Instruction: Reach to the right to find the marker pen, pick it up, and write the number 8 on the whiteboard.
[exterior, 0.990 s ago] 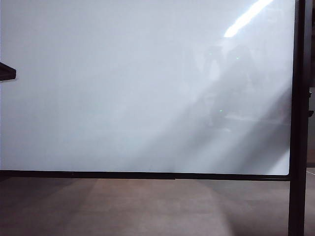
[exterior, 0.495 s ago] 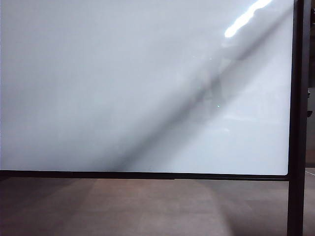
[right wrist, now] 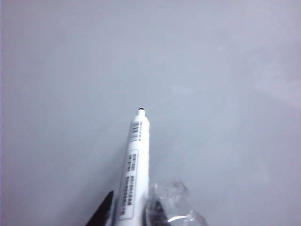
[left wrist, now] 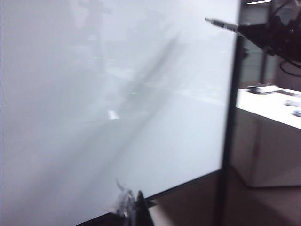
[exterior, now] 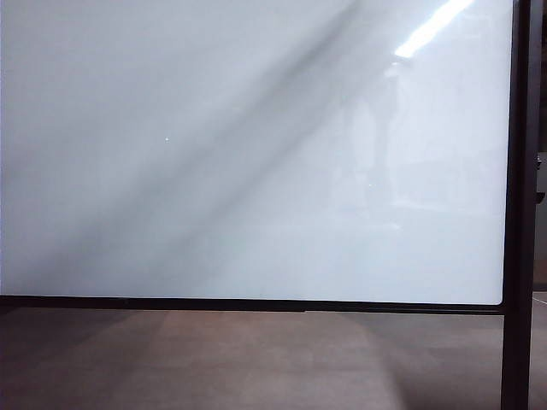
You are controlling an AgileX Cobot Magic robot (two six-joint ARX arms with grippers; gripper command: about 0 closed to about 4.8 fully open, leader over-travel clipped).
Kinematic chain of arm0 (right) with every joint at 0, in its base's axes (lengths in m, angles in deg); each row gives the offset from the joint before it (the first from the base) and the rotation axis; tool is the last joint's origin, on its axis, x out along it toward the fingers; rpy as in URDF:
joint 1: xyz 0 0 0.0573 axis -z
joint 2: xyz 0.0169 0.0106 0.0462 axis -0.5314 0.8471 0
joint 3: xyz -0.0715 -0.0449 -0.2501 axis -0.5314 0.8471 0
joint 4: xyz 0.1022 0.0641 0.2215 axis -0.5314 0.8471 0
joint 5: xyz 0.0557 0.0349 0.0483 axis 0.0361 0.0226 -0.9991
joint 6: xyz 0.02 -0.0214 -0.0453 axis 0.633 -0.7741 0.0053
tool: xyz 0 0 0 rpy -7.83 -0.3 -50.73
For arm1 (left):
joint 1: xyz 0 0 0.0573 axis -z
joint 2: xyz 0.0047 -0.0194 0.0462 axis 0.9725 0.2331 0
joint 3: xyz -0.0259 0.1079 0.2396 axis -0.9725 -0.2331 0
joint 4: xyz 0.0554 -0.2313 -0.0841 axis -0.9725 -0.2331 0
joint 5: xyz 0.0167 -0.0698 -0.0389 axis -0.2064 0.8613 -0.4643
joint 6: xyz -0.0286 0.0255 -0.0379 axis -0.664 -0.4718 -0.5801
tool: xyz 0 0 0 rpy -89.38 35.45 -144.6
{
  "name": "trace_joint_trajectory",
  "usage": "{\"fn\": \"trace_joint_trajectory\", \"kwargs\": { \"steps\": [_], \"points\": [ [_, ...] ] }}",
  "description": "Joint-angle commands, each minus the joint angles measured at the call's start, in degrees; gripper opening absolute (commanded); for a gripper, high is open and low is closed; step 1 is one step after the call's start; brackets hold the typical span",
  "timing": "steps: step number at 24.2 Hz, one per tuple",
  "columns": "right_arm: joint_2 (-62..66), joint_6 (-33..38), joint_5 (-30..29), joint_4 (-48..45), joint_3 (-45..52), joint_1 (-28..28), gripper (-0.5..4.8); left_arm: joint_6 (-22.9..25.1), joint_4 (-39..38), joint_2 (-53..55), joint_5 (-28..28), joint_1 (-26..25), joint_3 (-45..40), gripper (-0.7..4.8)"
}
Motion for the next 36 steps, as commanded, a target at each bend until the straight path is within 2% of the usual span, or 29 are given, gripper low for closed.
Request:
{"fn": "trace_joint_trajectory", "kwargs": {
  "steps": [1,5,17,26,36],
  "points": [
    [3.9,-0.4,3.1,-2.2,-4.9,-3.5,-0.05,0.0,0.0,0.1,-0.6,-1.7,0.2,-0.05],
    [8.9,-2.6,6.3,-2.3,-10.5,-6.6,-0.05,0.0,0.0,0.1,-0.7,-2.5,0.4,-0.05],
    [15.6,-4.0,6.5,-1.8,-19.8,-6.7,-0.05,0.0,-0.1,0.1,-1.4,-7.7,0.7,-0.05],
    [18.0,-3.7,6.6,-0.7,-21.0,-6.8,-0.05,0.0,-1.5,0.1,-1.4,-8.1,2.7,-0.05],
    [18.7,-2.1,7.5,4.6,-19.8,-6.8,-0.05,0.0,-1.7,0.1,-1.4,-8.1,2.9,-0.05]
  ]
}}
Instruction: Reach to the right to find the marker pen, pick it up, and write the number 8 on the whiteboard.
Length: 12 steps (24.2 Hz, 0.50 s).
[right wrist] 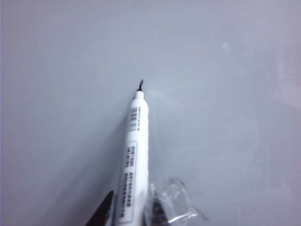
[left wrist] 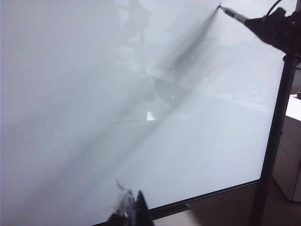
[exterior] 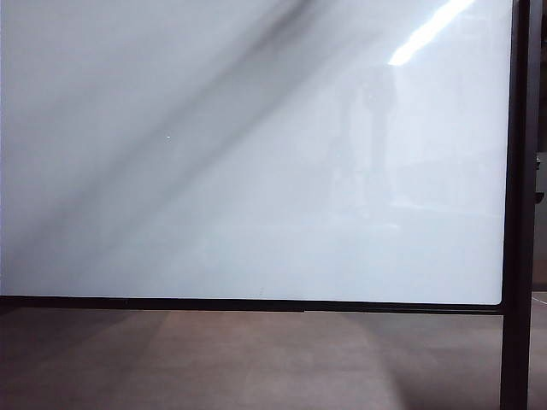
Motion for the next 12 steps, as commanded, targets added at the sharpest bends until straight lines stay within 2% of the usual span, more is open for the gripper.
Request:
{"fn": "trace_joint_trajectory", "kwargs": {
  "steps": [1,12],
  "points": [
    [0.2,1.4,1.0,2.1,1.6,0.0,-0.05,0.0,0.3,0.1,0.0,-0.1,0.4,-0.05],
    [0.2,5.5,1.6,1.6,8.5,-0.1,-0.05,0.0,-0.4,0.1,0.0,-0.1,0.5,-0.05]
  ]
}}
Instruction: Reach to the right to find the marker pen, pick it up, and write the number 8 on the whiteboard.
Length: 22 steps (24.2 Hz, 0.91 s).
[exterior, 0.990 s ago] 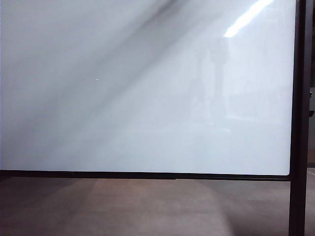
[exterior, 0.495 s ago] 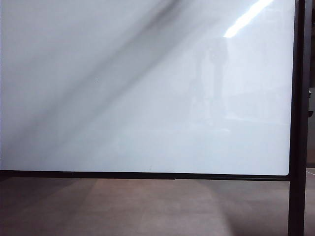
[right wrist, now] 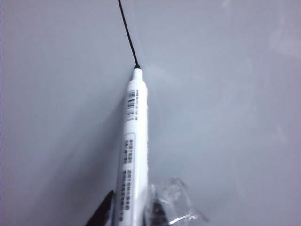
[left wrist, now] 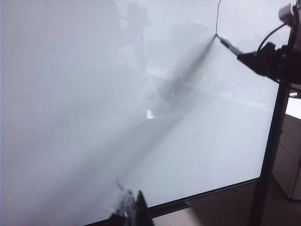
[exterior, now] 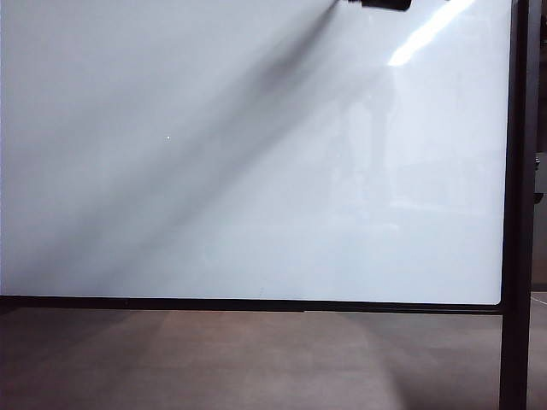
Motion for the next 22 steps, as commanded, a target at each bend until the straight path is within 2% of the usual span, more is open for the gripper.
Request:
{"fn": "trace_joint_trajectory", "kwargs": {
  "steps": [1,10,13,22],
  "points": [
    [0.0,1.3,1.4,0.2,1.0,0.0,-0.05,0.0,0.0,0.1,0.0,-0.1,0.5,-0.05],
    [0.0,1.4,1.8,0.0,3.1,0.0,-0.05,0.0,0.0,0.1,0.0,0.0,0.5,-0.05],
    [-0.3,0.8,4.1,0.0,3.2,0.2,-0.05,0.0,0.0,0.1,0.0,0.0,0.5,-0.05],
    [-2.3,1.1,4.8,2.0,3.4,6.0,-0.05,0.0,0.0,0.1,0.0,0.0,0.5,-0.05]
  ]
}}
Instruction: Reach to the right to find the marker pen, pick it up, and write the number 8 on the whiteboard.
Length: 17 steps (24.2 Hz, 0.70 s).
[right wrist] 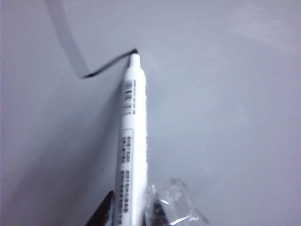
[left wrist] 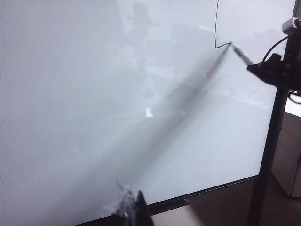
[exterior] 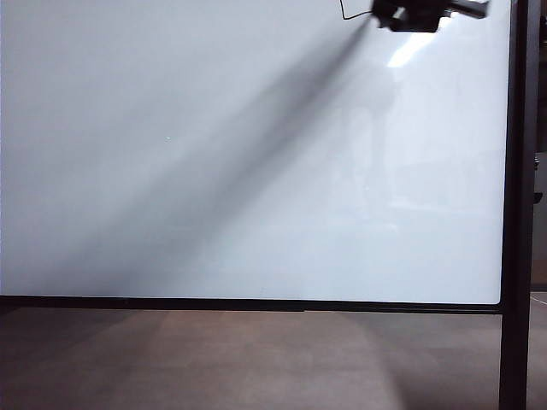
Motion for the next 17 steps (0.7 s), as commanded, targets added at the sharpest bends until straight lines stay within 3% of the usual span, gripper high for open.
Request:
{"fn": "trace_joint_trajectory", "kwargs": {
  "steps": [1,5,12,17],
  "points": [
    [-0.9,0.3,1.8,0.2,-0.3,2.2,-0.05,0.0,0.4,0.1,0.0,-0.1,0.5,-0.05],
    [-2.1,0.7,-1.7,1.4,-0.2,2.8,-0.05,0.0,0.4,0.1,0.0,-0.1,0.5,-0.05],
    [-6.1,0.5,0.6,-4.0,5.1,-0.4,-0.05,0.0,0.4,0.1,0.1,-0.1,0.5,-0.05],
    [-6.5,0.0,-2.9,-5.6,3.2,-0.7,-0.05,0.0,0.4,0.1,0.0,-0.1,0.5,-0.05]
  ]
}}
